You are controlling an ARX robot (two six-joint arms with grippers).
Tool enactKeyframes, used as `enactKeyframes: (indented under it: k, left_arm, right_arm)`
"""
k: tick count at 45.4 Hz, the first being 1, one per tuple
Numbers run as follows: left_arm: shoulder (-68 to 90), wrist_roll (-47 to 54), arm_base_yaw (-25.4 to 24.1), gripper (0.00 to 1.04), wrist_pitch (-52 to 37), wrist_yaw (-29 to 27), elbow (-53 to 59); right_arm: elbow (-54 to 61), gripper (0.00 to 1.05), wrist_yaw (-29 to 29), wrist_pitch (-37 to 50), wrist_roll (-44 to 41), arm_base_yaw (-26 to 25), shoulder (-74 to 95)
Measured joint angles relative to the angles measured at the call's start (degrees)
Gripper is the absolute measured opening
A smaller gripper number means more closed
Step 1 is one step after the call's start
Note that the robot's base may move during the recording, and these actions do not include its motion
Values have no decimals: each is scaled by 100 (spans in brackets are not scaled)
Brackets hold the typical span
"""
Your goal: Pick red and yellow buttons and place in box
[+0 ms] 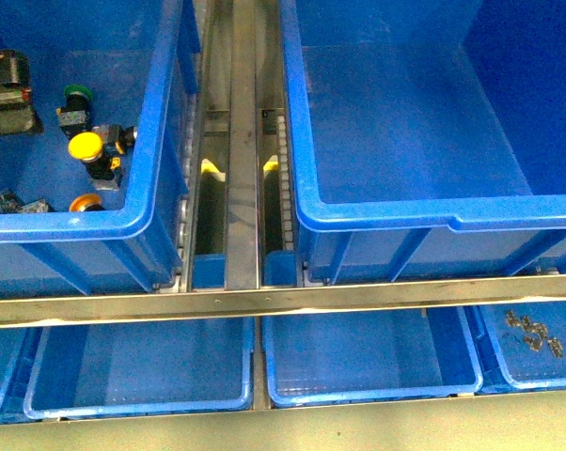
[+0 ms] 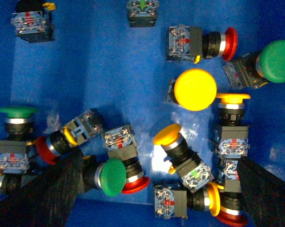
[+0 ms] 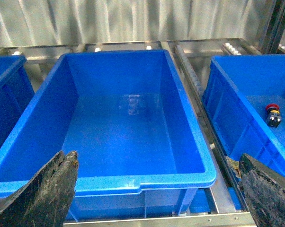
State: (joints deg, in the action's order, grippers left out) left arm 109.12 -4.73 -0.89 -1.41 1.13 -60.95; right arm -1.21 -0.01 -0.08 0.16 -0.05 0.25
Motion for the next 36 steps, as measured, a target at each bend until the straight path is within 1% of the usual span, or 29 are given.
enactKeyframes:
  k: [22, 36]
  left_arm:
    - [1119, 232, 122, 97, -52, 55, -820]
    - [1766, 240, 229, 97, -39, 190, -1497]
  right_arm:
    - [0, 99, 0, 0, 0, 0, -2]
    - [0, 99, 0, 0, 0, 0, -2]
